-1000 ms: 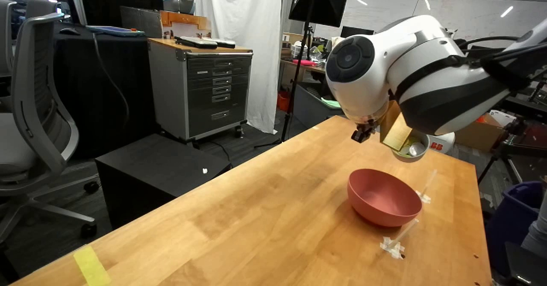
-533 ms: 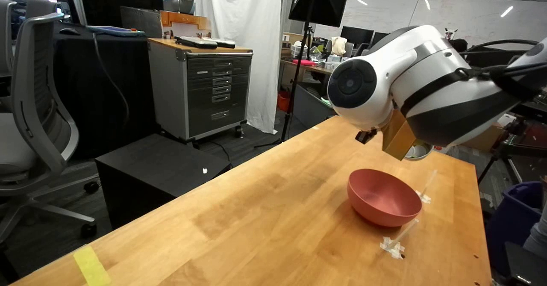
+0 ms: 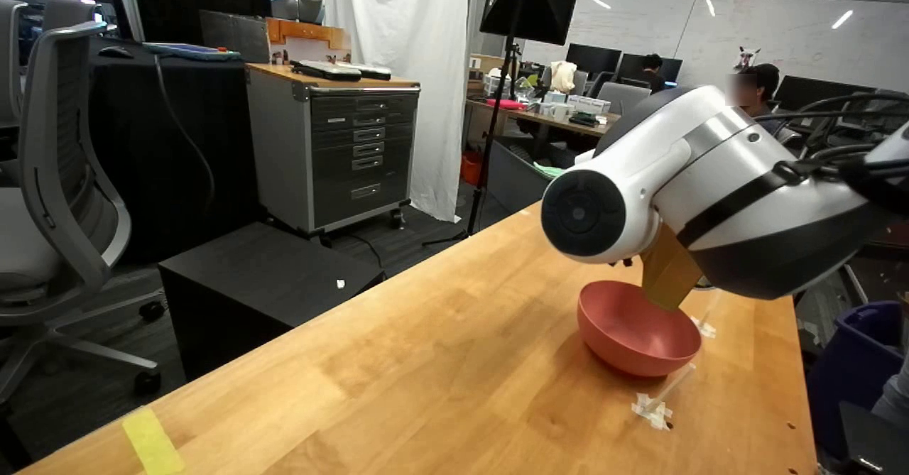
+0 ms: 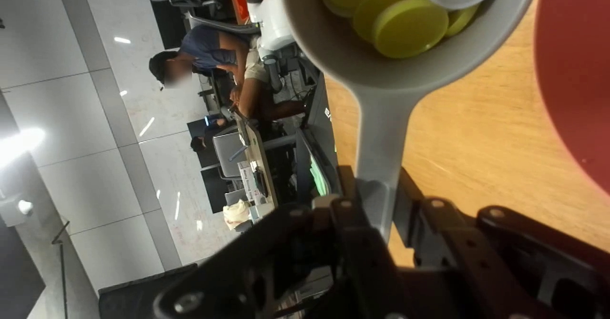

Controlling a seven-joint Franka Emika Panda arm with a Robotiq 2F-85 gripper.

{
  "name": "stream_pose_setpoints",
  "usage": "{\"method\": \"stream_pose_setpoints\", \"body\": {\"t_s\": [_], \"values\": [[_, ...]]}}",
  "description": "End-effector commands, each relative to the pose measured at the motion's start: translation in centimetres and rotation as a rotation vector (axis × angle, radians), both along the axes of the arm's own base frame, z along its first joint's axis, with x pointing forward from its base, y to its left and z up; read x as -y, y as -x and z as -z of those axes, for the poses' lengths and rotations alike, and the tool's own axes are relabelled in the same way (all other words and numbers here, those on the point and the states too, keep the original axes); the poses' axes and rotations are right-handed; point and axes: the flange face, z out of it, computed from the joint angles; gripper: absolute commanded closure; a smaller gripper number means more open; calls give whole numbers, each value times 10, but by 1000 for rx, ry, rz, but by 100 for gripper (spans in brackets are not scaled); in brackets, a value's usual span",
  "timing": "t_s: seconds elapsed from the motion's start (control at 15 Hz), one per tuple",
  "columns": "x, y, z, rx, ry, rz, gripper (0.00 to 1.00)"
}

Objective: Pour the contents of the pot into the bowl

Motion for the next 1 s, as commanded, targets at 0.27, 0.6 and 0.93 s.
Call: {"method": "stream_pose_setpoints", "body": {"t_s": [0.27, 0.6, 0.93], "values": [[-14, 12, 9, 64, 163, -21, 92], [-20, 14, 14, 93, 265, -47, 92], [-23, 17, 23, 107, 368, -95, 92]]}}
